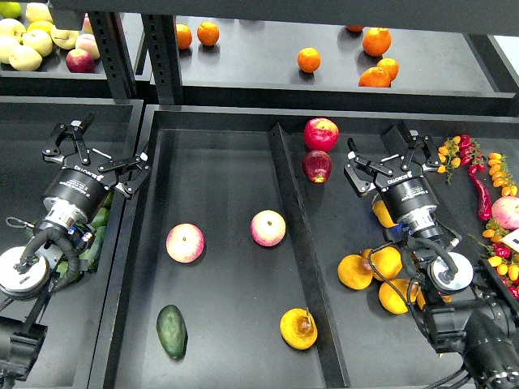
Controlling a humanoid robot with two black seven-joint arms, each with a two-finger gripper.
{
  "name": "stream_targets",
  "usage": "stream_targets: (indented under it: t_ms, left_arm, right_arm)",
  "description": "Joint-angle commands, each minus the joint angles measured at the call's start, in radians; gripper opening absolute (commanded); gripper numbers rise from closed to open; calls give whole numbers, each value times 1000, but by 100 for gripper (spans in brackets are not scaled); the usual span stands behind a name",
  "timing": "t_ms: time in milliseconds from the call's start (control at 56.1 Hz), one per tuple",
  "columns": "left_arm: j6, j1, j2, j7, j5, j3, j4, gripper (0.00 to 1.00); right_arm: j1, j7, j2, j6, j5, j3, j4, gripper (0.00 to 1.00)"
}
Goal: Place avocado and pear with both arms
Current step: 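Raise the left gripper and swing it toward the middle tray section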
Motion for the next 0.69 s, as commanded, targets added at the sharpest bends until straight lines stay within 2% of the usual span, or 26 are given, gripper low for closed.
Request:
stream_targets:
  t_ms: [0,53,71,89,196,677]
  left_arm:
    - [-15,-4,0,9,-2,-24,2,100]
    - [-17,-4,0,20,-9,-25,1,100]
    - [-20,-5,0,18,-9,-25,1,100]
    - [-43,-6,0,-2,-9,-30,-2,100]
    - [-90,-9,0,-6,-9,-39,7,100]
    - [-95,-42,0,3,-11,-19,25,100]
  right_arm:
    - [-1,-2,0,0,1,-4,-5,100]
    - [-1,-2,0,0,1,-3,-6,100]
    - [-1,-2,0,0,1,-3,-5,100]
    - [-1,-2,0,0,1,0,-6,100]
    - [1,0,0,0,1,5,-1,100]
    - [-2,0,0,0,1,-1,-9,100]
